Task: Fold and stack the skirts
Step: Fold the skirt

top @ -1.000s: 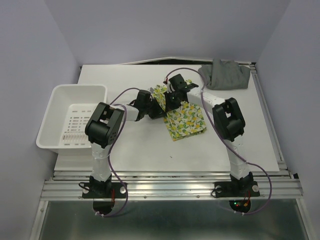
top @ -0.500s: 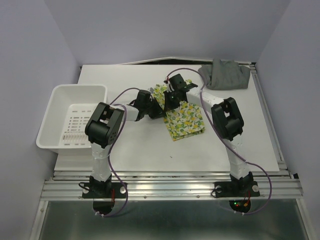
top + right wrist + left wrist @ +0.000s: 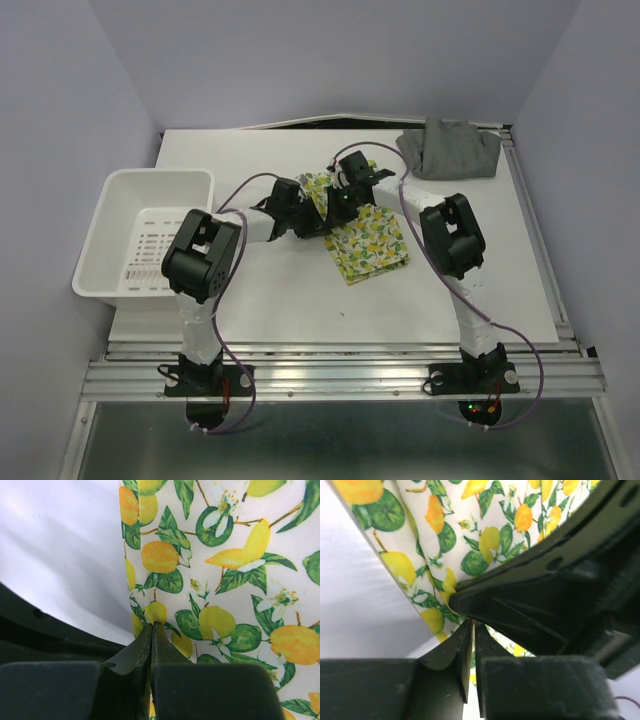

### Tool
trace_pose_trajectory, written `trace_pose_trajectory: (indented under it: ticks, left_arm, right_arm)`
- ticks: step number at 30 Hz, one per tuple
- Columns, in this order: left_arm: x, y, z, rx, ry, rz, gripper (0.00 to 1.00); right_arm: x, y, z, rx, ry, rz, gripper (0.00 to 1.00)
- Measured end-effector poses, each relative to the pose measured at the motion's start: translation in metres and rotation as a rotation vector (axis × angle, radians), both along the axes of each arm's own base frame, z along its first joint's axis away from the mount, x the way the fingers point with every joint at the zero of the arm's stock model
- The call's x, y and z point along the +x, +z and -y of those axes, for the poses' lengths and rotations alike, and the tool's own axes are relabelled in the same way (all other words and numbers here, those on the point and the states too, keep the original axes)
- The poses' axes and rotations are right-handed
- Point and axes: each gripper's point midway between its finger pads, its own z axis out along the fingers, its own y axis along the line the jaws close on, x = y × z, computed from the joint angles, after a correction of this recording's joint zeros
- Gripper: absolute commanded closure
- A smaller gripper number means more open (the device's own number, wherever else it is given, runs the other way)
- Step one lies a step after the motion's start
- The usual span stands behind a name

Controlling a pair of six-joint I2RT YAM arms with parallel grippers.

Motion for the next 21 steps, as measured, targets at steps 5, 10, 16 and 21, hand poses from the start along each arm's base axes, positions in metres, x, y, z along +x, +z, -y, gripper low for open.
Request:
trace_pose_trajectory:
  ticks: [5,10,16,21]
  left_arm:
    - [-0.006,0.023,-0.005,0.023,-0.021,0.034,0.77]
    - [-0.006,0.064,-0.020,0.050,-0.020,0.123,0.77]
    - [0.031,0.110,-0.073,0.137,0.108,0.232,0.70]
    - [0.056,0.121,-0.094,0.194,0.166,0.271,0.68]
  right_arm:
    - [-0.002,0.001,-0.001,0.009,0.013,-0.004,0.99]
    - [-0.001,0.001,0.002,0.008,0.017,-0.002,0.99]
    - [-0.006,0.005,0.004,0.018,0.033,-0.005,0.99]
    - [-0.005,0.023,0.002,0.043,0.040,0.021,0.99]
